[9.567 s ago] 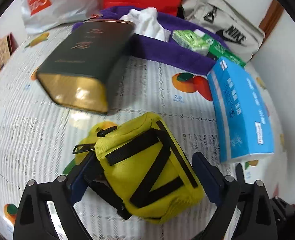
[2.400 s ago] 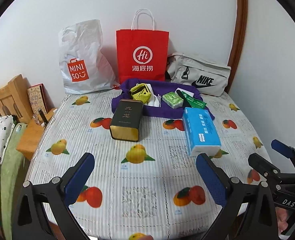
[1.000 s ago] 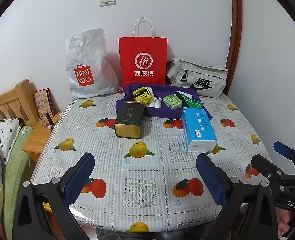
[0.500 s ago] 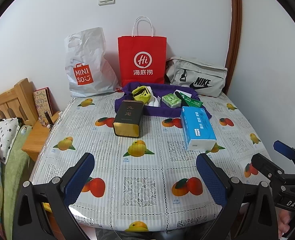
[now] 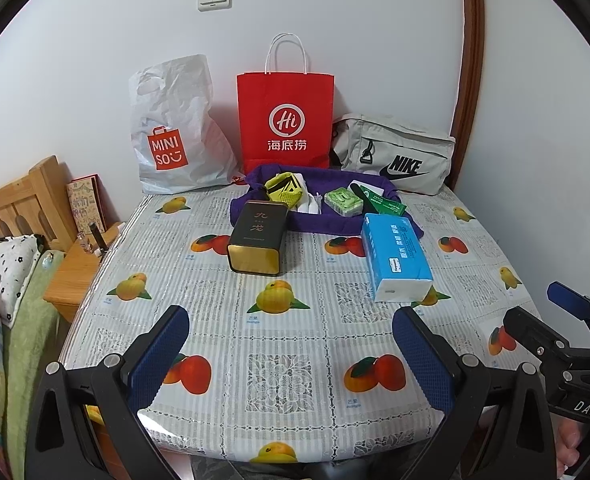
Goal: Organize soft objects
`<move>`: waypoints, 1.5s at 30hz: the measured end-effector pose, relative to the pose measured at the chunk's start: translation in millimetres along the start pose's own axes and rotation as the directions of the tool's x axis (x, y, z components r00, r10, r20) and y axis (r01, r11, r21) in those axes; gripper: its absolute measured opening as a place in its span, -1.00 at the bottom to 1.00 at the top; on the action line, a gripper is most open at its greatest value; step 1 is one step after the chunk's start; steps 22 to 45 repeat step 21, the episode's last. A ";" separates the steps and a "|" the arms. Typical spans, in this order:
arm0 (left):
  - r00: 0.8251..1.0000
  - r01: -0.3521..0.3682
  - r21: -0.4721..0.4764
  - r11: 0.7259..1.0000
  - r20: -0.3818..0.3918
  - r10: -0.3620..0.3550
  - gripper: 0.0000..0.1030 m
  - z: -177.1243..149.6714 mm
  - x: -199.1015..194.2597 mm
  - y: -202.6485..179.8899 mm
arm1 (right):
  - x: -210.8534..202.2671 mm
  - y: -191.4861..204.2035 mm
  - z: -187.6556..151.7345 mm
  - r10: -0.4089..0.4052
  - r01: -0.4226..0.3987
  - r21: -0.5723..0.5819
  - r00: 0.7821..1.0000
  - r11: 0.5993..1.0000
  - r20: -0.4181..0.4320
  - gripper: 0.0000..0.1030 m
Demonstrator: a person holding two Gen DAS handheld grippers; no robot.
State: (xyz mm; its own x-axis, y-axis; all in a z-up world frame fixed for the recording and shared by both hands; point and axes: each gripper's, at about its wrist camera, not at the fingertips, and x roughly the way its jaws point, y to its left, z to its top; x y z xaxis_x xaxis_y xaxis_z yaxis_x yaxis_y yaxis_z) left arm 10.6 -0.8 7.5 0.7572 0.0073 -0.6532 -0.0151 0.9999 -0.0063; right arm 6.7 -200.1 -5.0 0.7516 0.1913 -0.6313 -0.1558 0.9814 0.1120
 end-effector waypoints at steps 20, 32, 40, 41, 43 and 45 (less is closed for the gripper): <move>1.000 0.002 0.000 1.000 0.003 -0.002 0.99 1.4 1.0 0.2 | 1.9 2.0 -3.3 0.003 -0.003 -0.008 1.000 1.000 -0.006 0.92; 1.000 0.004 0.001 1.000 0.003 -0.004 0.99 1.6 1.4 0.5 | 2.5 2.0 -4.0 0.004 -0.004 -0.008 1.000 1.000 -0.007 0.92; 1.000 0.004 0.001 1.000 0.003 -0.004 0.99 1.6 1.4 0.5 | 2.5 2.0 -4.0 0.004 -0.004 -0.008 1.000 1.000 -0.007 0.92; 1.000 0.004 0.001 1.000 0.003 -0.004 0.99 1.6 1.4 0.5 | 2.5 2.0 -4.0 0.004 -0.004 -0.008 1.000 1.000 -0.007 0.92; 1.000 0.004 0.001 1.000 0.003 -0.004 0.99 1.6 1.4 0.5 | 2.5 2.0 -4.0 0.004 -0.004 -0.008 1.000 1.000 -0.007 0.92; 1.000 0.004 0.001 1.000 0.003 -0.004 0.99 1.6 1.4 0.5 | 2.5 2.0 -4.0 0.004 -0.004 -0.008 1.000 1.000 -0.007 0.92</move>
